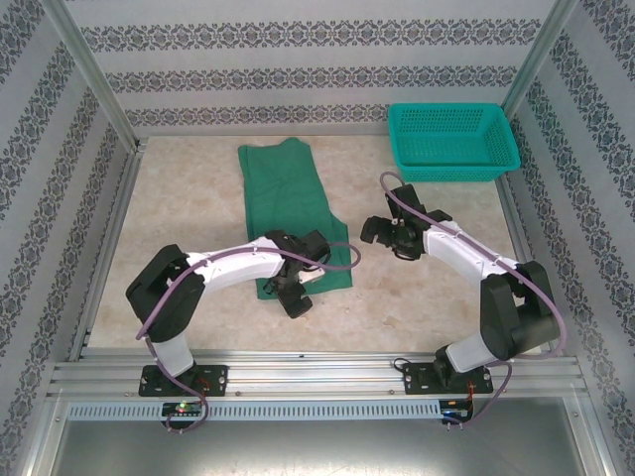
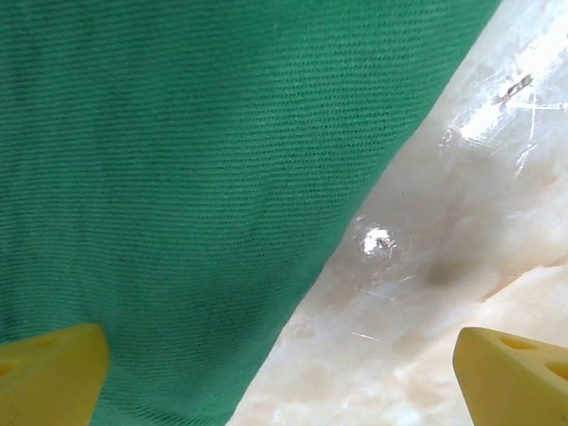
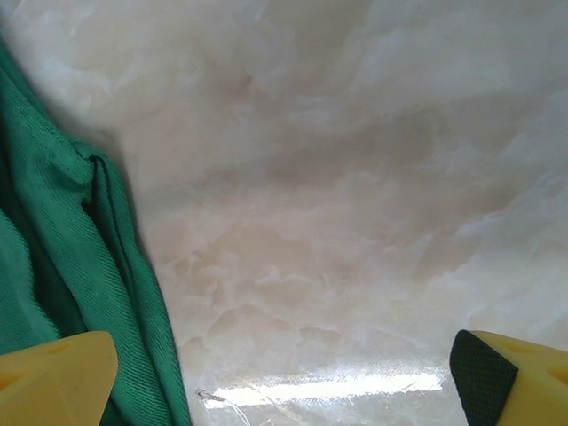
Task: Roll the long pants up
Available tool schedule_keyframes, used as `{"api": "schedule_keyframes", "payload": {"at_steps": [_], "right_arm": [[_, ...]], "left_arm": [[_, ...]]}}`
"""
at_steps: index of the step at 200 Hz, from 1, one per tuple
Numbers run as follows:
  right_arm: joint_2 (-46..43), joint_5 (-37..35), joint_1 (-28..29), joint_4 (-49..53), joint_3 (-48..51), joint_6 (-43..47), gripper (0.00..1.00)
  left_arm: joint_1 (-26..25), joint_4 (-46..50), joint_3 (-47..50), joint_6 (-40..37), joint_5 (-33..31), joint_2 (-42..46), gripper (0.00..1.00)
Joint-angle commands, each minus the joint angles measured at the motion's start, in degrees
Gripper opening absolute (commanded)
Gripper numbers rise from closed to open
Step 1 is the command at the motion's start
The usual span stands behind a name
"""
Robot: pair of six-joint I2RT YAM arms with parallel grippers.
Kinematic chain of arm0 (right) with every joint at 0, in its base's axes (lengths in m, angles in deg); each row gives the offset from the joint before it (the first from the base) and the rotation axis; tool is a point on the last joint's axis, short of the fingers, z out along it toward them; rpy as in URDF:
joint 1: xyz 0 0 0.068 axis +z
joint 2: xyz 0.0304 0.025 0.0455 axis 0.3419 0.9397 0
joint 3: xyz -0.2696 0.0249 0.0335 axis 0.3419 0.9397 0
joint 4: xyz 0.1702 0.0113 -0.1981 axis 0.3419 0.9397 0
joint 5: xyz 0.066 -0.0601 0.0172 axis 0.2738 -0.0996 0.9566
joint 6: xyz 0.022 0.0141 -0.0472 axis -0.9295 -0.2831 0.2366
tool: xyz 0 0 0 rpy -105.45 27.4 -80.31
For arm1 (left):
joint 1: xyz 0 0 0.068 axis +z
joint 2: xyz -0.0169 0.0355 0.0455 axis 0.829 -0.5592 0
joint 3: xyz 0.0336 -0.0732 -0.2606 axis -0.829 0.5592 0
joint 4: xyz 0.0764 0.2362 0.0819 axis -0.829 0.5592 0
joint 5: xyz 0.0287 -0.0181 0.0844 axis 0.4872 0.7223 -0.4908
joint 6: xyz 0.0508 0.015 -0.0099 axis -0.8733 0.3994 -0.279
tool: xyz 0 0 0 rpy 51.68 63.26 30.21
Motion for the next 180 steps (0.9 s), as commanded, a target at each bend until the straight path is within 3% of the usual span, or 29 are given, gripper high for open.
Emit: {"api": "schedule_keyframes", "payload": {"at_steps": [1, 83, 103, 117, 133, 143, 161, 180], "right_arm": [[-1.0, -0.2, -0.3, -0.7, 1.3, -0.8, 0.98], [-0.8, 0.2, -0.4, -3.2, 3.1, -2.3, 0.98], [0.0, 0.3, -0.5, -2.7, 2.4, -2.2, 0.98], [0.0, 0.2, -0.4, -2.5, 2.1, -2.3, 0.98], [-0.2, 0.6, -0.4, -2.9, 2.2, -2.6, 0.98], [-0.2, 1.1, -0.3, -3.1, 2.3, -2.6, 0.97], [0.1, 0.8, -0.1, -2.6, 2.1, -2.6, 0.97], [-0.3, 0.6, -0.1, -2.2, 2.5, -2.5, 0.97]], "left_arm": [[0.4, -0.6, 0.1, -1.1, 1.6, -1.8, 0.99], [3.9, -4.1, -4.4, -0.7, -0.2, -7.9, 0.98], [4.3, -5.0, -6.2, -0.6, 0.2, -10.2, 0.94], [4.5, -5.2, -6.8, -0.8, 0.0, -12.0, 0.85], [4.8, -5.7, -7.2, -0.9, 0.4, -13.4, 0.69], [5.2, -5.8, -7.6, -0.8, 2.3, -14.0, 0.5], [5.4, -5.7, -8.4, 0.3, 3.9, -14.6, 0.32], [5.3, -5.9, -8.2, 1.0, 9.1, -13.0, 0.28]]}}
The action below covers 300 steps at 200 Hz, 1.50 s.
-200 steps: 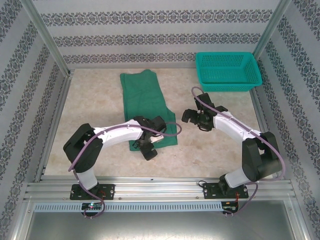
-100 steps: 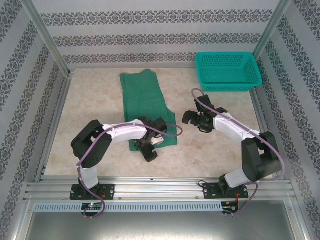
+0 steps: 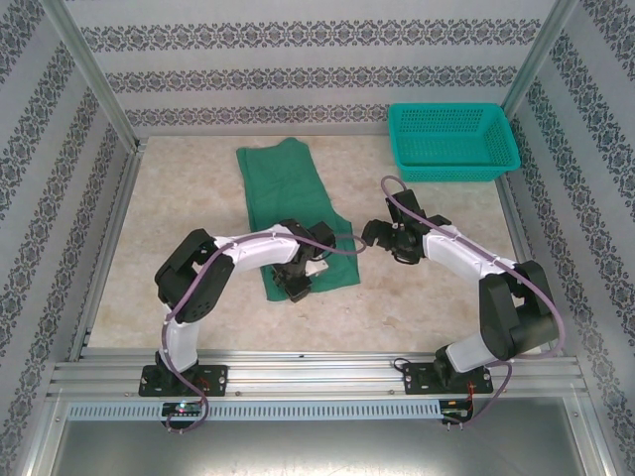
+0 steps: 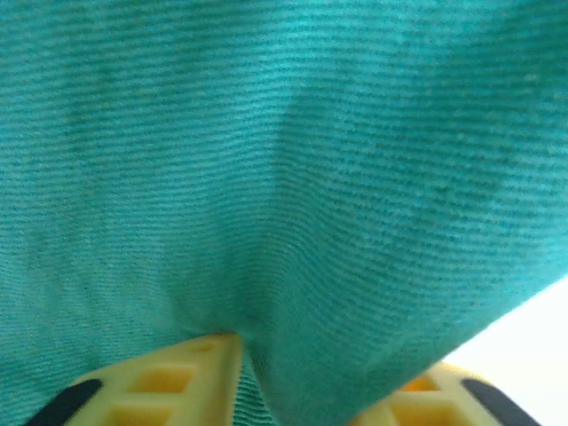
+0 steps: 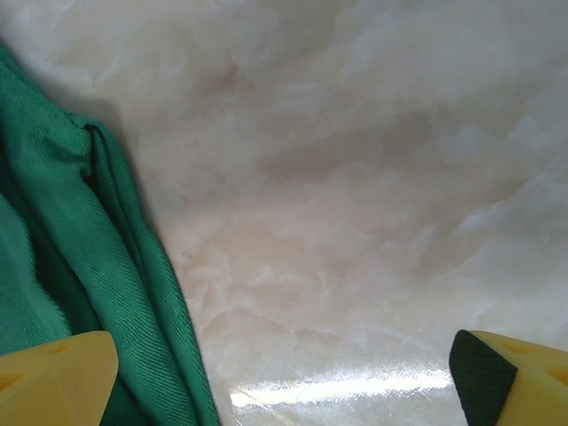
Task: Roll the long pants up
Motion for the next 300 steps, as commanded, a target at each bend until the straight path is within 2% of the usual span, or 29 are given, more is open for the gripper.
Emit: {"api": "schedule_keyframes", "payload": {"at_steps": [1, 24, 50, 80, 84, 95, 103, 110, 119, 131, 152, 166, 183, 213, 235, 257, 300], "right_arm": [[-0.4, 0.1, 0.1, 0.5, 0.2, -0.6, 0.97], [-1.5, 0.0, 0.1, 1.6, 0.7, -0.2, 0.97], [-3.6, 1.1, -0.1, 2.5, 1.7, -0.4, 0.97], [-5.7, 3.5, -0.1, 3.6, 2.7, -0.5, 0.89], [-6.0, 3.9, -0.1, 3.7, 2.8, -0.5, 0.84], [-6.7, 5.0, -0.1, 3.4, 3.3, -0.4, 0.56], [-7.2, 5.8, -0.1, 3.3, 3.8, -0.6, 0.53], [-7.3, 6.4, 0.0, 3.7, 3.8, -0.8, 0.56], [-7.4, 7.0, -0.1, 5.0, 3.8, -1.5, 0.68], [-8.0, 9.5, 0.0, 4.7, 5.1, -3.3, 0.7], [-9.8, 15.9, 0.7, 0.0, 10.1, -9.6, 0.77], [-10.7, 19.0, 2.1, -4.3, 13.2, -14.8, 0.78], [-10.6, 19.5, 5.4, -7.7, 14.6, -19.0, 0.78], [-6.7, 19.5, 8.9, -10.5, 12.1, -21.1, 0.78], [-4.2, 18.9, 9.3, -10.2, 10.4, -20.7, 0.78], [-2.9, 18.9, 8.8, -9.1, 9.7, -20.6, 0.78], [-1.2, 19.5, 8.5, -8.7, 8.9, -20.1, 0.78]], "left_arm": [[0.6, -7.8, 1.1, 0.8, 6.3, -2.2, 0.28], [-0.2, -5.0, 0.3, 2.0, 10.5, 0.2, 0.28], [-0.3, 3.9, -4.9, 3.7, 14.8, 0.1, 0.32], [-0.3, 9.6, -10.4, 4.0, 21.0, -0.2, 0.35], [-0.3, 10.3, -11.4, 4.0, 21.5, -0.3, 0.35], [-0.2, 11.7, -13.7, 4.0, 22.1, -0.6, 0.36], [-0.1, 13.0, -15.7, 3.9, 22.6, -1.3, 0.37], [-0.1, 14.4, -17.2, 3.8, 23.0, -2.1, 0.37], [-0.1, 15.8, -18.5, 3.6, 23.0, -3.0, 0.38], [-0.1, 17.1, -18.6, 3.5, 21.3, -3.1, 0.39], [-0.1, 15.9, -14.2, 2.4, 18.4, -0.2, 0.54], [-0.1, 14.2, -11.2, 2.1, 17.2, 2.2, 0.6], [-0.1, 11.4, -8.1, 2.4, 16.6, 4.3, 0.62], [-0.1, 5.2, -4.2, 3.2, 8.8, 5.7, 0.62], [-0.1, 3.9, -3.3, 2.9, 6.5, 2.9, 0.63], [-0.1, 2.2, -1.4, 3.2, 5.6, 1.1, 0.62], [-0.1, -2.1, 2.8, 2.4, 8.0, 2.1, 0.65]]}}
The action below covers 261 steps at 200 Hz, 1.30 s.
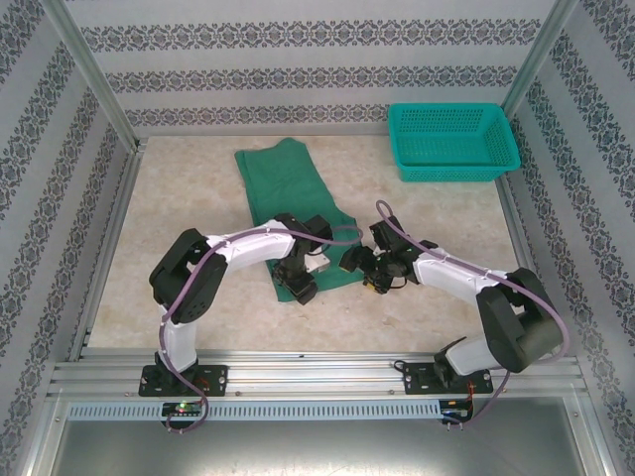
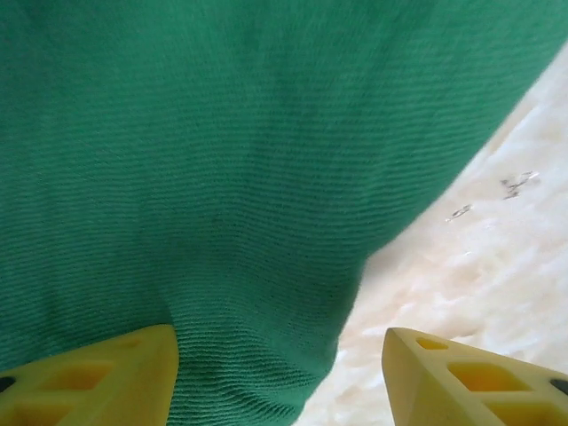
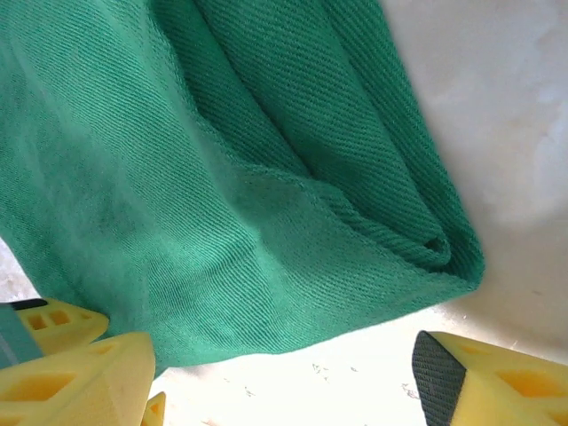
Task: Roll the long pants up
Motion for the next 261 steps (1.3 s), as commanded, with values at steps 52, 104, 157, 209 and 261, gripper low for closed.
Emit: {"api": "schedule_keyframes", "payload": {"at_steps": [52, 104, 157, 209, 261], "right_arm": [[2.9, 1.4, -0.4, -0.2, -2.0, -0.4, 0.78], [2.7, 0.9, -0.8, 0.7, -2.2, 0.3, 0.77], [-0.4, -1.5, -5.7, 6.2, -4.5, 4.8, 0.77], [-3.7, -2.2, -11.6, 11.6, -8.6, 9.4, 0.77], [-5.6, -1.7, -12.9, 11.4, -10.2, 10.0, 0.78]], "left_arm": [[-0.2, -5.3, 2.0, -0.1, -0.9, -4.2, 0.66], [-0.2, -8.1, 2.6, 1.8, -4.0, -8.8, 0.22], [-0.5, 5.1, -7.3, 2.0, 7.4, -4.9, 0.05], [-0.1, 11.1, -15.3, 4.7, 20.9, -5.8, 0.08], [5.1, 10.1, -16.8, 7.9, 29.7, -9.3, 0.09]]}}
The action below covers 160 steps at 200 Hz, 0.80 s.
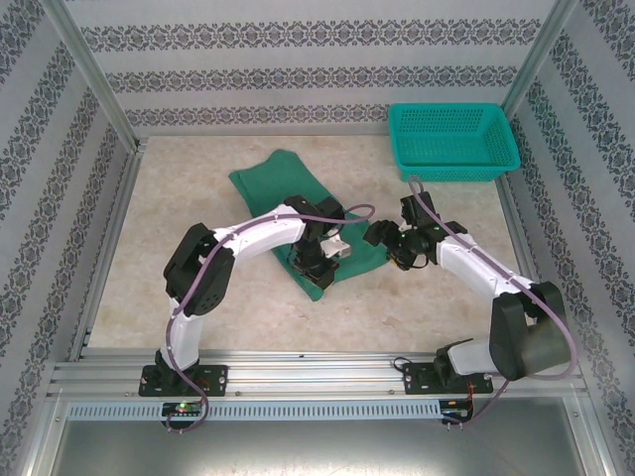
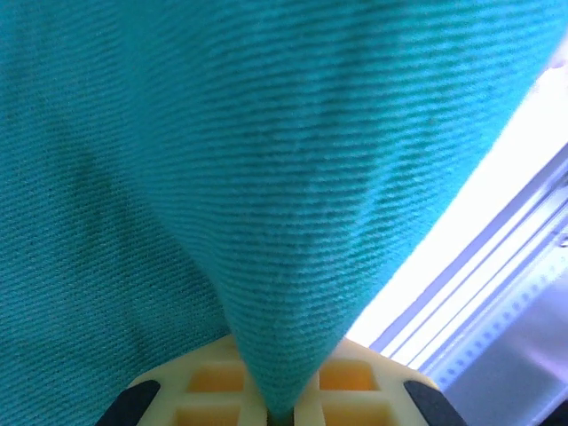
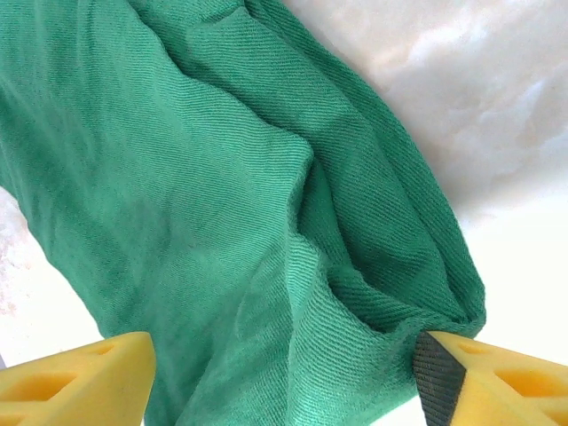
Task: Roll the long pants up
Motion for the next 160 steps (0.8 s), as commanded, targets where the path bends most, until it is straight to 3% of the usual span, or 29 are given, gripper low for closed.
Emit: {"api": "schedule_keyframes", "payload": {"at_steps": [1, 42, 72, 76, 98, 160], "right_arm": [[-1.3, -0.2, -0.5, 1.3, -2.3, 1.7, 0.78], [-1.4, 0.1, -0.8, 2.3, -6.1, 3.0, 0.79], [-0.9, 2.5, -0.7, 1.1, -6.8, 2.9, 0.69], [-0.8, 3.0, -0.6, 0.9, -6.8, 2.9, 0.62], [0.5, 6.1, -0.2, -1.4, -6.8, 2.9, 0.0], [14.2, 11.0, 5.2, -6.2, -10.5, 2.5, 0.0]], "left_arm": [[3.5, 2.7, -0.7, 2.4, 7.2, -1.8, 0.09], [10.6, 0.4, 1.6, 3.8, 13.6, -1.1, 0.09], [14.8, -1.7, 2.3, 4.9, 17.6, -0.5, 0.12], [15.1, -1.7, 2.2, 4.7, 17.8, -0.7, 0.12], [16.2, -0.9, 1.2, 3.5, 18.1, -2.5, 0.14], [17.2, 0.0, -0.3, 0.5, 12.0, -6.2, 0.21]]}}
